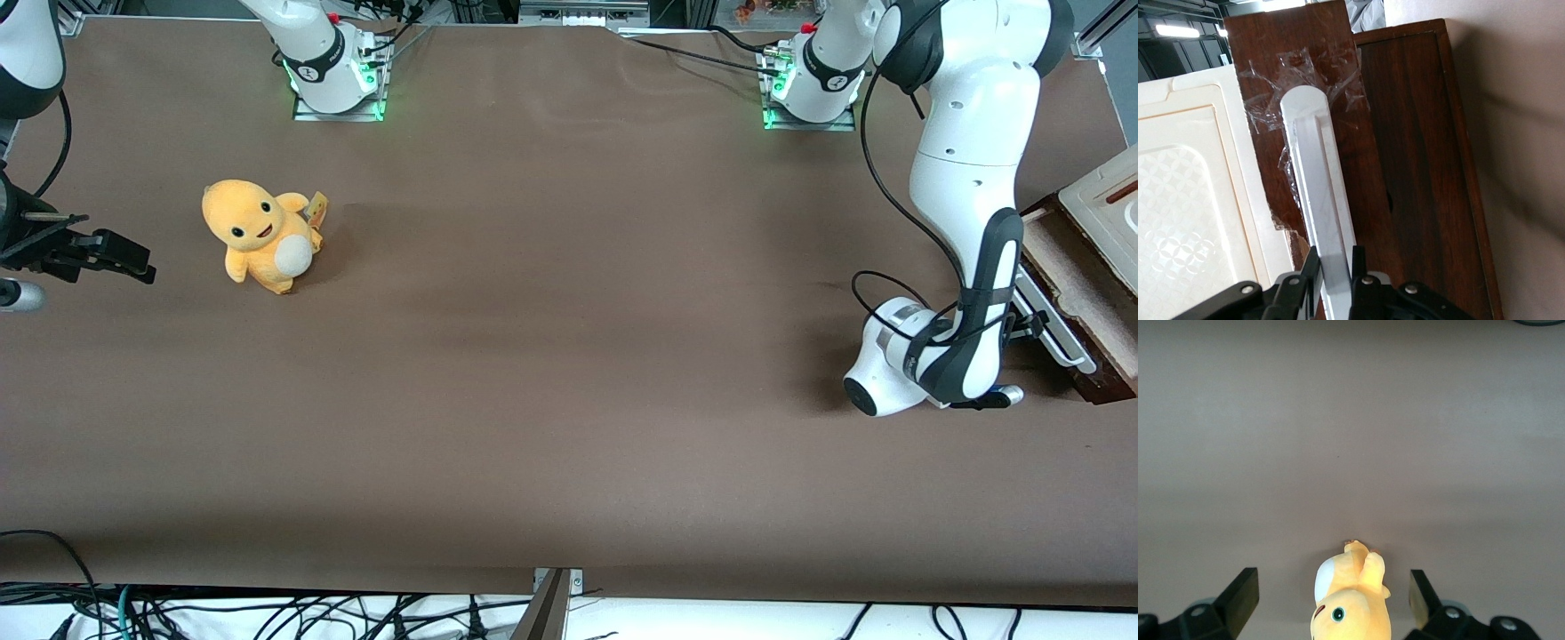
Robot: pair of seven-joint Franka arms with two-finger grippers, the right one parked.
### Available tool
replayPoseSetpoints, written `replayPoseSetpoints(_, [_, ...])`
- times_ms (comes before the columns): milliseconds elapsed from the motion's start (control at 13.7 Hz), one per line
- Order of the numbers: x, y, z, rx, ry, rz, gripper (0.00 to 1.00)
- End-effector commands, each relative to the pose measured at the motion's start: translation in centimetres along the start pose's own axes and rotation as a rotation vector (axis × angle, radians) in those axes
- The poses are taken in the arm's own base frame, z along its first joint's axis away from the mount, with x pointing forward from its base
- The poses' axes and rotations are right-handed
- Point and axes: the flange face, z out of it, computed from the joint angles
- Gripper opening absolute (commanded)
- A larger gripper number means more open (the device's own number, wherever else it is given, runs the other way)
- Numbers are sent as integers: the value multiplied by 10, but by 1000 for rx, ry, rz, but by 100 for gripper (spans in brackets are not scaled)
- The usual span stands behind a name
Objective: Open lower drawer with left arm only
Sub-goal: 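Pull the handle outward with the left gripper, sliding the drawer open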
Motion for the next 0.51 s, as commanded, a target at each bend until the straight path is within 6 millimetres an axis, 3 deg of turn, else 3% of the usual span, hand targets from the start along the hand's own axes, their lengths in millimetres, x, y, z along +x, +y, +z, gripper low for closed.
replayPoseSetpoints(0, [-4, -1, -15, -16, -24, 30, 19])
replayPoseSetpoints(437, [-3, -6, -23, -36, -24, 18, 19])
